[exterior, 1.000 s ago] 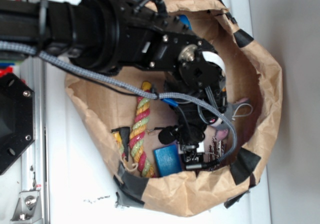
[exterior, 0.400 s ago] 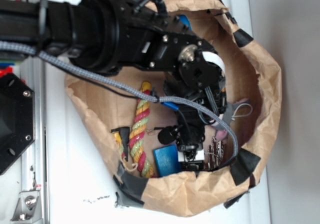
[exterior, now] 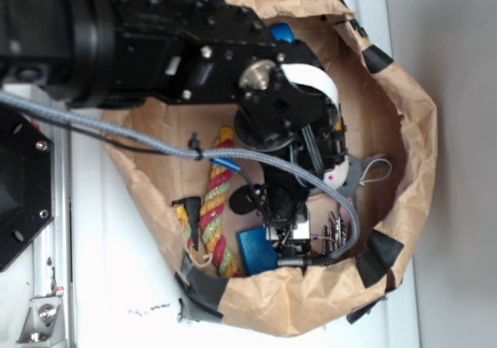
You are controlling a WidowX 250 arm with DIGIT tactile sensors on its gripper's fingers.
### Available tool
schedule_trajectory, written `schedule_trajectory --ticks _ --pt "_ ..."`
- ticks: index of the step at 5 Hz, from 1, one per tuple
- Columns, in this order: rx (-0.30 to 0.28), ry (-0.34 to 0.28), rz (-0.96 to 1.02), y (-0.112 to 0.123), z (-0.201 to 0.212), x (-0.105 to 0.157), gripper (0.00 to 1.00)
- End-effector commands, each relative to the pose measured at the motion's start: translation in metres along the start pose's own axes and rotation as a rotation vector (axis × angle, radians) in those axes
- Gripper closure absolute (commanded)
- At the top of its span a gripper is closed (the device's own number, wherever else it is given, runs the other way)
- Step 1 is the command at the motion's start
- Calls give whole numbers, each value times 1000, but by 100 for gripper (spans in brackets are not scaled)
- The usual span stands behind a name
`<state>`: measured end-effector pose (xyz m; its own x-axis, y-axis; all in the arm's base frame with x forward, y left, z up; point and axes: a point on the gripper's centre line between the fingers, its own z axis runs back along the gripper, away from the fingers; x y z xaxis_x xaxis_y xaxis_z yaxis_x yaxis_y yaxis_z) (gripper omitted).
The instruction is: Grab the silver keys.
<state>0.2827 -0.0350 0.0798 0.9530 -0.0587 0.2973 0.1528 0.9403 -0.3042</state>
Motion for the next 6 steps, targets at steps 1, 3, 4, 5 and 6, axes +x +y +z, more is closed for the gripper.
schedule_trajectory --ticks 1,3,4,5,6 --pt "-69 -19 -68 -11 6 5 0" --pt "-175 -16 -117 -29 -23 -6 0" --pt "-180 -9 -208 -37 -35 -8 0" --pt "-203 -10 -292 -39 -39 -5 0" --pt "-184 -56 -314 -36 -41 6 0"
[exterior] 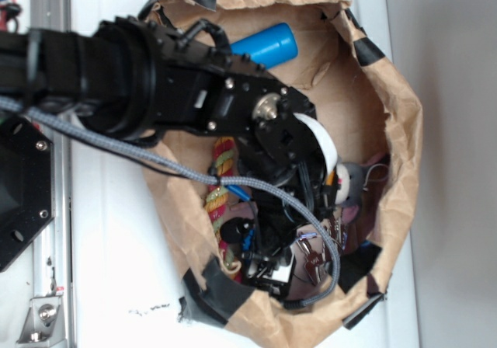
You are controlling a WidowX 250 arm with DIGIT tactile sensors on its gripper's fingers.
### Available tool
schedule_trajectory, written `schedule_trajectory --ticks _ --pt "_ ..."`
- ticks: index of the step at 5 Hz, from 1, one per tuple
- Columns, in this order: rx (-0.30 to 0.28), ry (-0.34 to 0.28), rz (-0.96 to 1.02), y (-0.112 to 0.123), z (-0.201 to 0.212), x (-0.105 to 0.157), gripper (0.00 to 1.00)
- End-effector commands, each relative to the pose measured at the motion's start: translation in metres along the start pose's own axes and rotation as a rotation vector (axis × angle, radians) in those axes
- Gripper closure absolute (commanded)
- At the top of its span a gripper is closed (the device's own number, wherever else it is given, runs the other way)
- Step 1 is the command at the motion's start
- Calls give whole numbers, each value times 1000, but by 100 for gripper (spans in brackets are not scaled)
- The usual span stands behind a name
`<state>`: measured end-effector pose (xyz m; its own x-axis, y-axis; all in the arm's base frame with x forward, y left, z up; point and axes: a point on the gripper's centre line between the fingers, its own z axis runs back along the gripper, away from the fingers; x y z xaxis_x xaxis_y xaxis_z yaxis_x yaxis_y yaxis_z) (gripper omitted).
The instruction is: Grab the silver keys.
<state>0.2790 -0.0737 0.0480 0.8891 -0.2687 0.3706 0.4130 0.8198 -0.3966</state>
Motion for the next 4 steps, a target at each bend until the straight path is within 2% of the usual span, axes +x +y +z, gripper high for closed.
schedule_trajectory --ticks 1,2,3,4 --pt "74 -132 -60 6 -3 31 0" --pt "156 -262 -4 15 -1 39 0" --pt "187 -271 27 16 -2 36 0" --pt "100 -144 15 9 6 26 0"
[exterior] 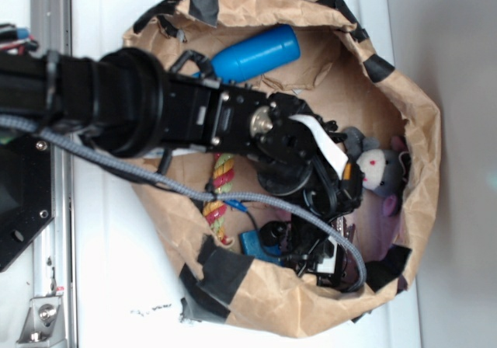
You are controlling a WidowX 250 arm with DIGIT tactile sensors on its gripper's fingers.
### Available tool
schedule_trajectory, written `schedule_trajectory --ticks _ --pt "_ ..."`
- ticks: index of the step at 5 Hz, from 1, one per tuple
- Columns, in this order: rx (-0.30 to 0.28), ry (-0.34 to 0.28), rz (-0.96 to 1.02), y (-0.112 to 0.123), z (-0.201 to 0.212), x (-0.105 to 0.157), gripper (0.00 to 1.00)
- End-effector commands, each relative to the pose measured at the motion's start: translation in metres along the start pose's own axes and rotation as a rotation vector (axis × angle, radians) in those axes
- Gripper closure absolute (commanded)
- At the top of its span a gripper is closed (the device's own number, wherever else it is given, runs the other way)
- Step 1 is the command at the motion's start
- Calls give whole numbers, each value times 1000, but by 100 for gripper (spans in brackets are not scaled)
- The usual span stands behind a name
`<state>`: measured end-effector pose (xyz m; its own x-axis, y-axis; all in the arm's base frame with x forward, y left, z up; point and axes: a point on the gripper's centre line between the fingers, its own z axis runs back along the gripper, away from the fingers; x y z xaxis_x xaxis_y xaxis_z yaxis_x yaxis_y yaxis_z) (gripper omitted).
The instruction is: Grab the silver keys.
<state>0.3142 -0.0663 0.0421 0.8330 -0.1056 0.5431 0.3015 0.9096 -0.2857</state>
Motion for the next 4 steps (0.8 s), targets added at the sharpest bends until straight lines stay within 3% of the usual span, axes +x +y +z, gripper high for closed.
schedule_trajectory --ticks 1,3,4 --pt "-171 145 -69 -17 33 -5 0" --pt "-243 157 -88 -22 45 -10 0" --pt "-210 137 -88 -24 35 -10 0"
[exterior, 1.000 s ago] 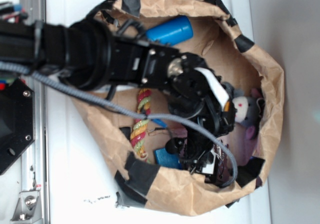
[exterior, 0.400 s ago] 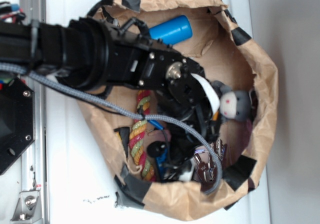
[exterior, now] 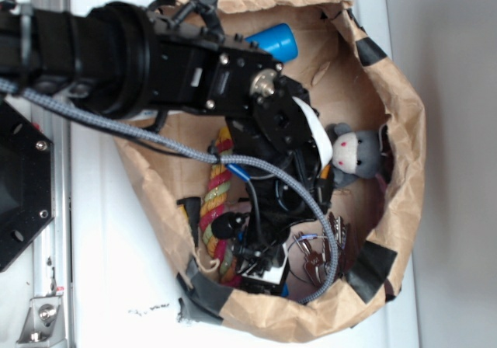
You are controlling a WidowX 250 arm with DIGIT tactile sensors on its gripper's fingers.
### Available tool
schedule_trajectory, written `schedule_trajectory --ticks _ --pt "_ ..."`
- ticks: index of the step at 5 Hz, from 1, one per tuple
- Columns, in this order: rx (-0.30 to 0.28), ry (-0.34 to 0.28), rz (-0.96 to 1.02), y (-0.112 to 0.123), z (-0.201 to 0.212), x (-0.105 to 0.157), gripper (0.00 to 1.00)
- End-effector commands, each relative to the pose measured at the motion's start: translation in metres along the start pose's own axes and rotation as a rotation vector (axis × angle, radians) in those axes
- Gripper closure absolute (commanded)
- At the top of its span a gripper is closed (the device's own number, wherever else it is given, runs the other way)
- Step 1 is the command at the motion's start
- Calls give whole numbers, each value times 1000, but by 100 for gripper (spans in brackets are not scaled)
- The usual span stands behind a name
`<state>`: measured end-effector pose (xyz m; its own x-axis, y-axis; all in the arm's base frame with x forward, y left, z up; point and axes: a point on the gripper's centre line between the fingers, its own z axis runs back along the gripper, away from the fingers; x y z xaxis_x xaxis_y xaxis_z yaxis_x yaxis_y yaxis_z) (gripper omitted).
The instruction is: Grab the silver keys.
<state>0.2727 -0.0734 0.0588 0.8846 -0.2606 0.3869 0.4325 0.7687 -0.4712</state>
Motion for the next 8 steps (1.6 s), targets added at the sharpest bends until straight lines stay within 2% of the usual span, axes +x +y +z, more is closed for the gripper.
schedule_trajectory --ticks 1,2,3,4,5,7,8 --pt "95 -86 -35 5 -4 22 0" --pt "63 -60 -51 8 -20 24 0" --pt "-26 2 -103 -5 -34 15 0" --pt "-49 -3 -144 -13 -41 12 0" --pt "-59 -3 -122 -10 -43 11 100" --pt "-64 -2 -106 -5 -44 10 100" --pt "-107 27 -110 -8 -43 6 100"
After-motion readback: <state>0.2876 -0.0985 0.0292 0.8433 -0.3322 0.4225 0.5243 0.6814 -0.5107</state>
